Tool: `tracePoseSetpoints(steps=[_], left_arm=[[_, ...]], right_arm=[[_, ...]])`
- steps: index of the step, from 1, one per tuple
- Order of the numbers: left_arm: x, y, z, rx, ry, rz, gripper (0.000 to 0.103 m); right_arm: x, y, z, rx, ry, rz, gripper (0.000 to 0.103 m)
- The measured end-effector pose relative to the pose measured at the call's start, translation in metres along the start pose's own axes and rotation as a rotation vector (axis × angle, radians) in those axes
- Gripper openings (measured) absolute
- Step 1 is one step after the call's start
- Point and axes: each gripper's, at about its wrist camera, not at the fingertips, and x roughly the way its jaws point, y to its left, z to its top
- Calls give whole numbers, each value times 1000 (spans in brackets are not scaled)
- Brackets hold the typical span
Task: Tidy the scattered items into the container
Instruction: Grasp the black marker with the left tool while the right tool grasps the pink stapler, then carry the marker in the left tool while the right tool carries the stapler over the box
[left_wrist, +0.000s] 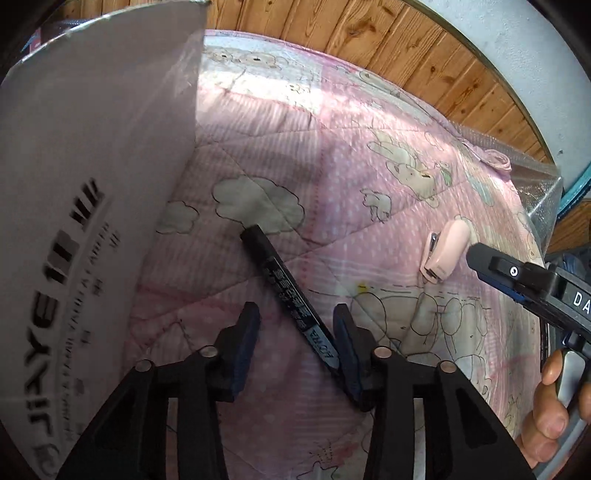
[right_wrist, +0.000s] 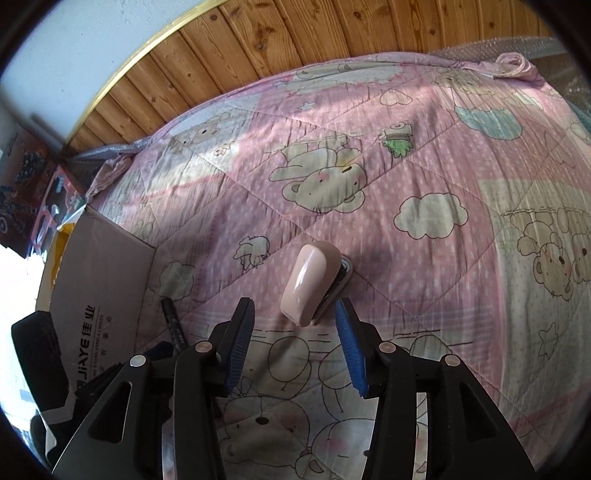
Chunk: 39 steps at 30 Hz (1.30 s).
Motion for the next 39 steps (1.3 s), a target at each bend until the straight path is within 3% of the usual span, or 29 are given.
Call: tracePoseSetpoints(steps=[1,2,3,4,5,8,13,15,18,20,22,23,29,35,39], left_arm=[[3,-8,-1,28,-8,14,60],[6,-17,-2,74,-21,43,56],[9,-26,-4,142,-37,80,47],[11,-35,-6,210,-42,84,22],[9,-39,-8,256,-38,48,14],[4,-35,-14,300,-32,33,14],[-5,-7,-14,156,-18,-79,22],[-5,-9,-16,151,-26,-83,27],[-1,-27,-20,225,-37,-1,25],[2,-35,-22,265,-38,38,14],[2,-33,-21,250,-31,28,14],[0,-31,-20,235,-27,19,14],[-18,-8,-22,136,-27,-41,14],[-43,7,-22,47,-32,-118,14],[-56,5,-22,40,-46,-130,14]], right_arm=[[2,-1,0,4,1,-4,49],[3,-1,0,8,3,-6,49],[4,-2,-1,13,4,-4,49],[5,-3,-1,17,5,-2,49],[5,-3,-1,19,5,0,49],[8,-3,0,19,-1,1,49],[19,0,3,11,-4,-29,51],[25,-1,3,10,-3,-38,51],[36,-6,2,6,0,-62,51],[39,-14,1,24,-2,-46,47],[38,-20,3,45,5,-46,26],[37,-25,5,65,10,-27,24],[30,-29,6,114,28,33,24],[11,-13,6,87,3,59,24],[-1,2,1,47,-7,82,24]])
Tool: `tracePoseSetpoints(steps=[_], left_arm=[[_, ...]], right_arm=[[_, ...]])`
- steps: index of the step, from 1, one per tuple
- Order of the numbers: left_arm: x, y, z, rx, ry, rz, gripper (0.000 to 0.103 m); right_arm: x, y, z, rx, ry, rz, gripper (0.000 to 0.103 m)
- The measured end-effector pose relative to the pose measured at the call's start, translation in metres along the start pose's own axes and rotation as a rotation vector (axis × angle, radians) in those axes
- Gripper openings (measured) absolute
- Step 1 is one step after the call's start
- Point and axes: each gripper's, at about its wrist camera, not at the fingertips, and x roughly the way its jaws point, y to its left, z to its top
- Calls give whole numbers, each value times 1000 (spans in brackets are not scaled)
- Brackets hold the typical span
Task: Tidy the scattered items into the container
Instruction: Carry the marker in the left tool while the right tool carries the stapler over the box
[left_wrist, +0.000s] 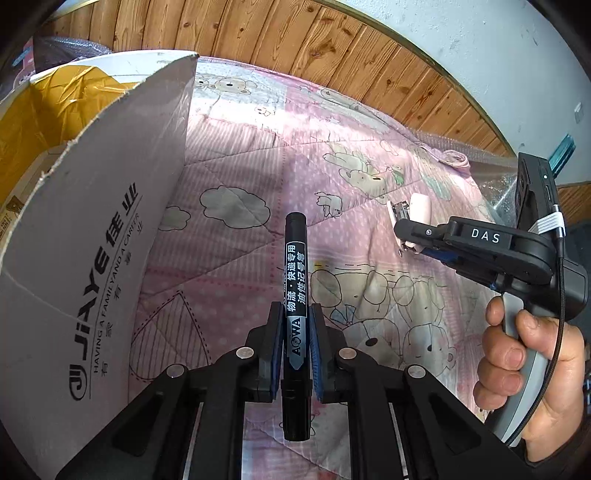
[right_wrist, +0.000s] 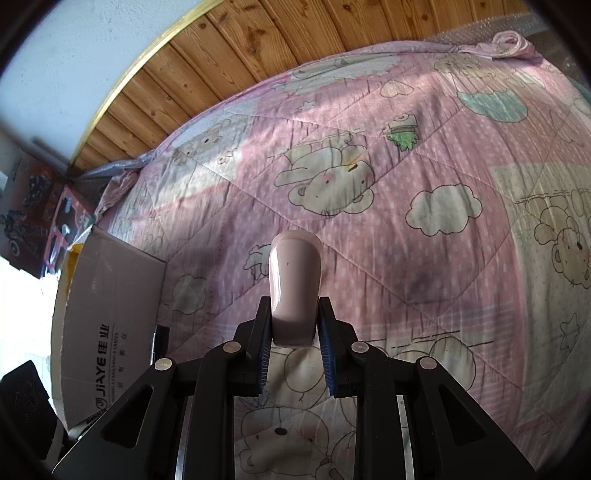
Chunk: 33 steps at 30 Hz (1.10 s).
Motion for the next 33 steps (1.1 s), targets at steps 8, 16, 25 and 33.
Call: tracePoseSetpoints(steps=[8,16,25,33], left_arm=[[-28,-10,-4,19,-27,-7,14],[-67,-20,-16,41,-68,-30,14],[-111,-15,-24,36,-125,-35,14],[-142,-8,-29,33,-170,-44,14]], right_arm=[[-17,23,-14,-62,-20,18,24],[-37,38,-30,-76,-39,40,24],[-71,75,-44,-116,-96,84,24],[-93,101,-59,-146,-128,111,24]])
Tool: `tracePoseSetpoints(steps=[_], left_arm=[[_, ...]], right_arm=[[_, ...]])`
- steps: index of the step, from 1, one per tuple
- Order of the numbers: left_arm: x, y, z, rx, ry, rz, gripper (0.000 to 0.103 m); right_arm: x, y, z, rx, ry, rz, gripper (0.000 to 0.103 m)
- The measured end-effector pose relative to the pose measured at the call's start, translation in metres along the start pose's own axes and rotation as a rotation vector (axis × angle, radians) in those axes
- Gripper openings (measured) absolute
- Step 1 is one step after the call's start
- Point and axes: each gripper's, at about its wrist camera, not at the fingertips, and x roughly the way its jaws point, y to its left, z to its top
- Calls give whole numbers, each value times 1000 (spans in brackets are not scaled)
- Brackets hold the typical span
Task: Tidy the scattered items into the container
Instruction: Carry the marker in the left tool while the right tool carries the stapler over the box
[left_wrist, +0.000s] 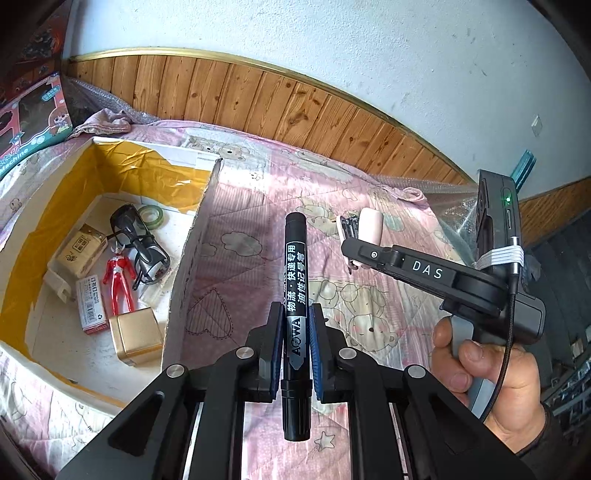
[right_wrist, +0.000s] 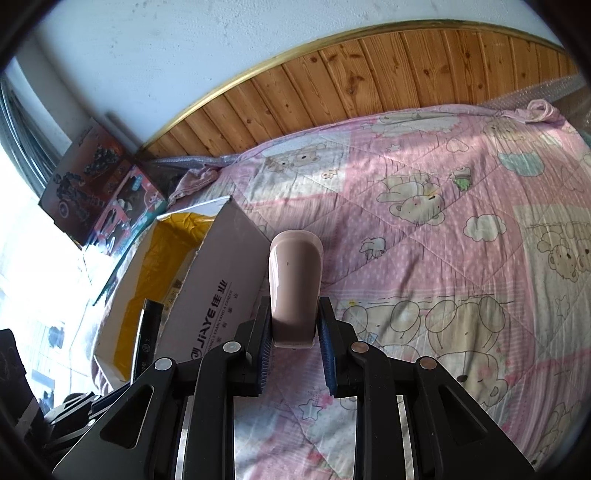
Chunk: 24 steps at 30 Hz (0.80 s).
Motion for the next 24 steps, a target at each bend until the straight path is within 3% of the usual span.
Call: tracePoseSetpoints(steps=[17,24], left_arm=[[-58,27,-12,-27,-65,0,14],[-76,43,-14,-47,-92,49,14]], right_arm=[[-20,69,-34,-109,-40,27,24],[-23,98,-44,-160,-50,43,24]])
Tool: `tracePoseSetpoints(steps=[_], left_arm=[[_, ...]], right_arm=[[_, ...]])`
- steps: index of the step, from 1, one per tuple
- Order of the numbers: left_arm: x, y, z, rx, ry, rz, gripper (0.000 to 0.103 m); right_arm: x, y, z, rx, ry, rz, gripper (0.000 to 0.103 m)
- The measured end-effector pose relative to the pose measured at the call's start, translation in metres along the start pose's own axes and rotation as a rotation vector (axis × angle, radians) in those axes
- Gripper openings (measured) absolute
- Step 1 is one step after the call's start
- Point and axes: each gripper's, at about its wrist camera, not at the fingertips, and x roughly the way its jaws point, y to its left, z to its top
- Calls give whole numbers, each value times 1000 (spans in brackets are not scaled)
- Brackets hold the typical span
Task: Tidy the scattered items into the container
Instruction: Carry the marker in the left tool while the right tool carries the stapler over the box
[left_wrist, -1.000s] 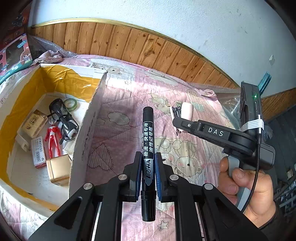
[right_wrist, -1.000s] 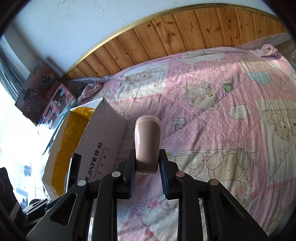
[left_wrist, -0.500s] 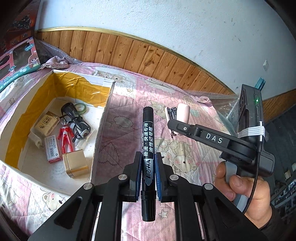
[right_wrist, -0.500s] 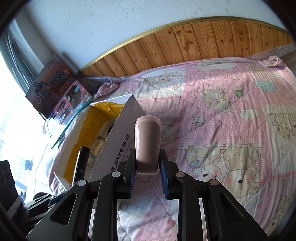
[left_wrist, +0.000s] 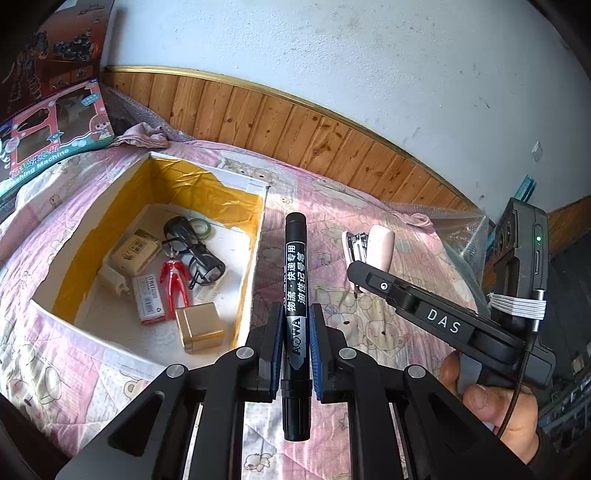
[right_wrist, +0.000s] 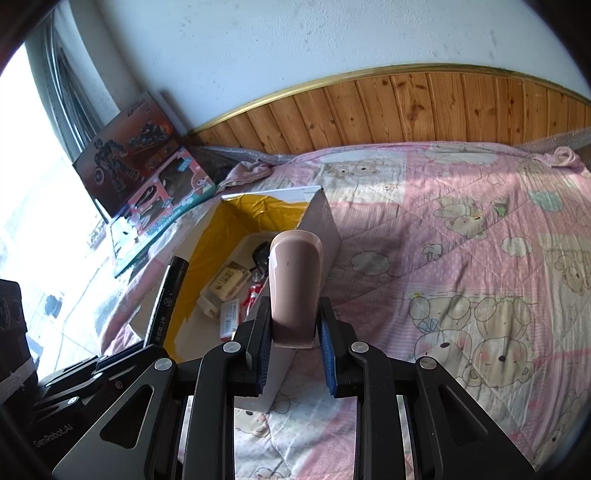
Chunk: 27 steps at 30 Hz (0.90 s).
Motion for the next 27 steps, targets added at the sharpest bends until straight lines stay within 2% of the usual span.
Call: tracePoseSetpoints(steps=[11,19,27], left_arm=[[-20,26,0,10,-38,125,14],[-26,43,1,0,-52,154,14],[-29,69,7,-56,-52,141,14]], right_arm=[[0,36,-7,-71,-5,23,24],[1,63,-11,-112,-7,53,24],[8,85,-16,-137,12,89,24]])
